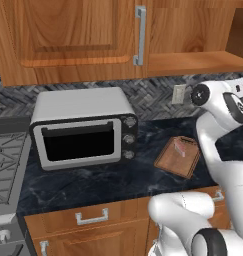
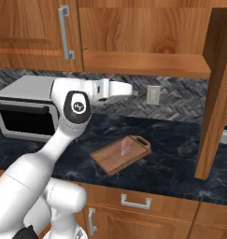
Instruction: Open the cabinet, retrieve the rolling pin, and place it next to the meat on the cutting board to prepare for tenderizing.
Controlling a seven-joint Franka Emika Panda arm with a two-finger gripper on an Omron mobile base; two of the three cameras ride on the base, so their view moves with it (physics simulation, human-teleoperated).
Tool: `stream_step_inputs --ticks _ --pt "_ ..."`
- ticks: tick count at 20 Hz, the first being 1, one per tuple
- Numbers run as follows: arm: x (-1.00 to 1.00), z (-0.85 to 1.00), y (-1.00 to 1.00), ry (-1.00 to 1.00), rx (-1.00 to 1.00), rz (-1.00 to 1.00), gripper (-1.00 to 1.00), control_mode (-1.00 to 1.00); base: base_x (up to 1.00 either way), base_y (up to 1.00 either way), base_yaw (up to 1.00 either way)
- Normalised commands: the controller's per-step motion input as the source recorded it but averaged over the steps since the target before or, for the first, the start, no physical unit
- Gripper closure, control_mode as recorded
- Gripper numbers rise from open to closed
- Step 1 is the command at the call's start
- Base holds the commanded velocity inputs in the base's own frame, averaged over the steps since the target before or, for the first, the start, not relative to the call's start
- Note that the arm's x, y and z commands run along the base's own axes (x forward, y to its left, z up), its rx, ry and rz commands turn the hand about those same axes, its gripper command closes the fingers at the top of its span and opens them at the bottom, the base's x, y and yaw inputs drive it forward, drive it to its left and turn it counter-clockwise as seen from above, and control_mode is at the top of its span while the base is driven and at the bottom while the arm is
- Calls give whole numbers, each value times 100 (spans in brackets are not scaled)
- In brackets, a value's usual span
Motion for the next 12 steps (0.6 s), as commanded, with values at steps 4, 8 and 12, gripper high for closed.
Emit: stream_step_inputs --ticks 4,8,12 --pt "0 0 97 -12 4 18 -100 -100 0 0 0" --pt "0 2 99 -12 3 21 -100 -100 0 0 0" --pt "5 1 98 -12 4 25 -100 -100 0 0 0"
